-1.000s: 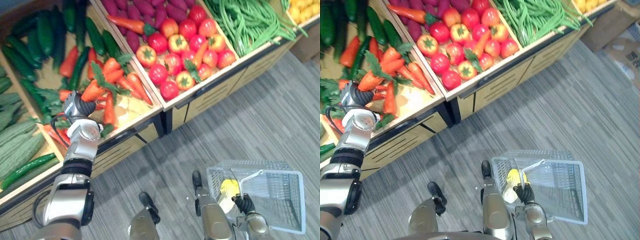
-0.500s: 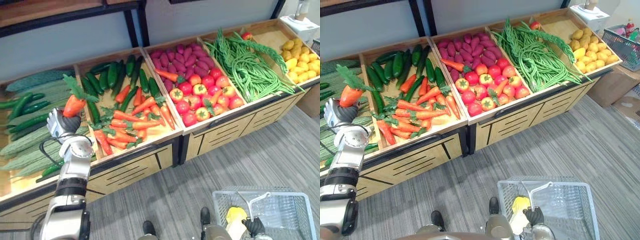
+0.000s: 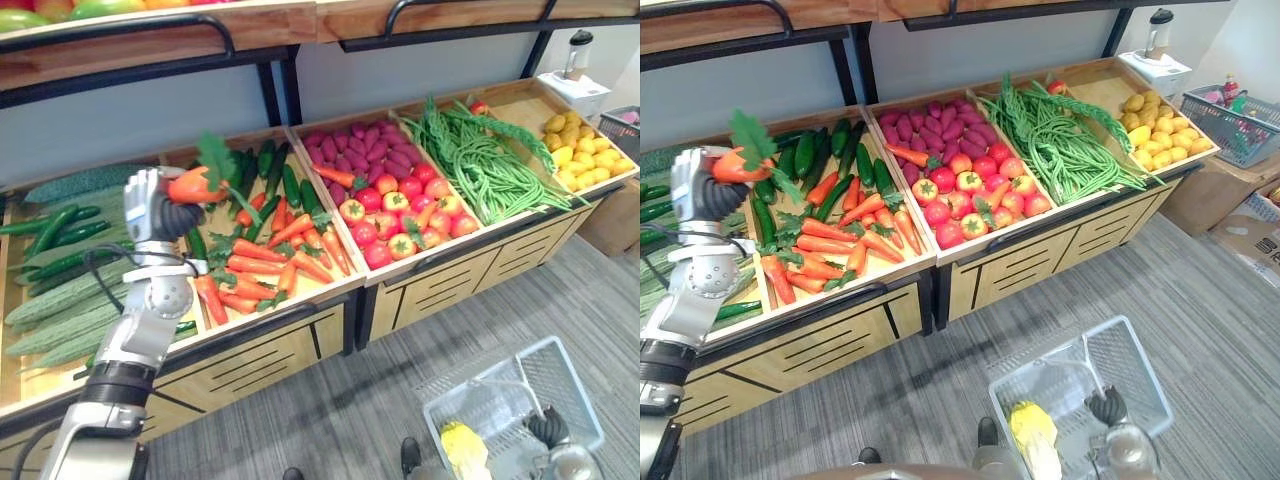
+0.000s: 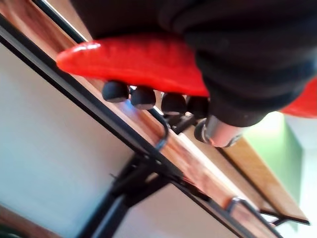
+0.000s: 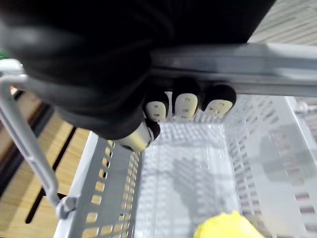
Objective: Pick vegetable in the basket
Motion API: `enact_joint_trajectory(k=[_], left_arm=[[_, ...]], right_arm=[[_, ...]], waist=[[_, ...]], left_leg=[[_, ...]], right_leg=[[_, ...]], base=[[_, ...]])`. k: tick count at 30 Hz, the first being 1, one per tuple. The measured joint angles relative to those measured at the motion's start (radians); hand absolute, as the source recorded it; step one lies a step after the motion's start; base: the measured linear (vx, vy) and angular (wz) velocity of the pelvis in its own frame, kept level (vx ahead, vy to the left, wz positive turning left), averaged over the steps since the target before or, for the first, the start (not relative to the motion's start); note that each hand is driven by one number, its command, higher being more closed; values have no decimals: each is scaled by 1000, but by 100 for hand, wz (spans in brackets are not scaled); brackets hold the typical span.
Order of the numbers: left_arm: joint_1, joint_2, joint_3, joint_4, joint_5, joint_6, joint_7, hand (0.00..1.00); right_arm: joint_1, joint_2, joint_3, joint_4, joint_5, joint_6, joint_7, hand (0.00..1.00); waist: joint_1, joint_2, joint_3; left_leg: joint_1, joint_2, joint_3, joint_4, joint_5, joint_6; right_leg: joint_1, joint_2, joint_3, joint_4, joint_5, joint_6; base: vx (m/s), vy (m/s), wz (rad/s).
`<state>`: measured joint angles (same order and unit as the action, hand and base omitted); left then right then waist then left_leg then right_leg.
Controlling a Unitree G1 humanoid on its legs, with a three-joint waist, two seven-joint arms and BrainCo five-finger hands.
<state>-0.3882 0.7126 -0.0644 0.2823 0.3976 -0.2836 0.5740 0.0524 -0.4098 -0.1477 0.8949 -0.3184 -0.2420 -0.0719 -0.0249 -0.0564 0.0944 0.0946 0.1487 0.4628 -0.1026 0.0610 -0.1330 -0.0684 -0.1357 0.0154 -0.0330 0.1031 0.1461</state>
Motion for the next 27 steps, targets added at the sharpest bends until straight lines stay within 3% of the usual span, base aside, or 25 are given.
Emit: enact_joint_trajectory(k=[4, 5, 9, 17, 24, 27], left_arm=[[1, 5, -103, -90, 18, -44, -22, 100], [4, 5, -211, -139, 48, -78, -40, 100], [7, 4, -272, -152, 58, -87, -63, 100], [-1, -55, -576, -161, 57, -122, -168, 100], [-57, -112, -763, -153, 55, -133, -228, 100], [-64, -152, -796, -146, 53, -127, -230, 100]], right_arm=[[-11, -46, 59, -138, -46, -28, 59, 100], [-11, -94, 131, -268, -67, -38, 126, 100], [-10, -136, 184, -352, -75, -69, 190, 100], [-14, -304, 376, -571, -71, -128, 317, 100], [-70, -357, 474, -663, -74, -150, 344, 100], [-96, -375, 479, -703, -101, -172, 339, 100]], waist=[[0, -24, -19], [-7, -50, -46], [-39, -69, -65], [-86, -61, -112], [-113, -53, -127], [-121, -46, -130]], left_leg=[[31, 9, 45, 0, -12, -15], [65, 17, 95, 0, -27, -24], [93, 18, 133, 0, -39, -30], [142, 24, 216, 6, -69, -46], [182, 46, 288, 11, -85, -64], [177, 73, 305, 78, -124, -72]], right_leg=[[3, 16, 41, 3, -1, 3], [3, 32, 86, 10, -1, 4], [3, 41, 109, 19, -5, 9], [-5, 57, 168, 37, -22, 8], [-19, 91, 199, 64, -39, -10], [-30, 104, 206, 96, -54, -21]], base=[[56, -15, -42], [86, -27, -78], [47, -13, -32], [39, 3, -29], [49, -3, -26], [63, 5, -23]])
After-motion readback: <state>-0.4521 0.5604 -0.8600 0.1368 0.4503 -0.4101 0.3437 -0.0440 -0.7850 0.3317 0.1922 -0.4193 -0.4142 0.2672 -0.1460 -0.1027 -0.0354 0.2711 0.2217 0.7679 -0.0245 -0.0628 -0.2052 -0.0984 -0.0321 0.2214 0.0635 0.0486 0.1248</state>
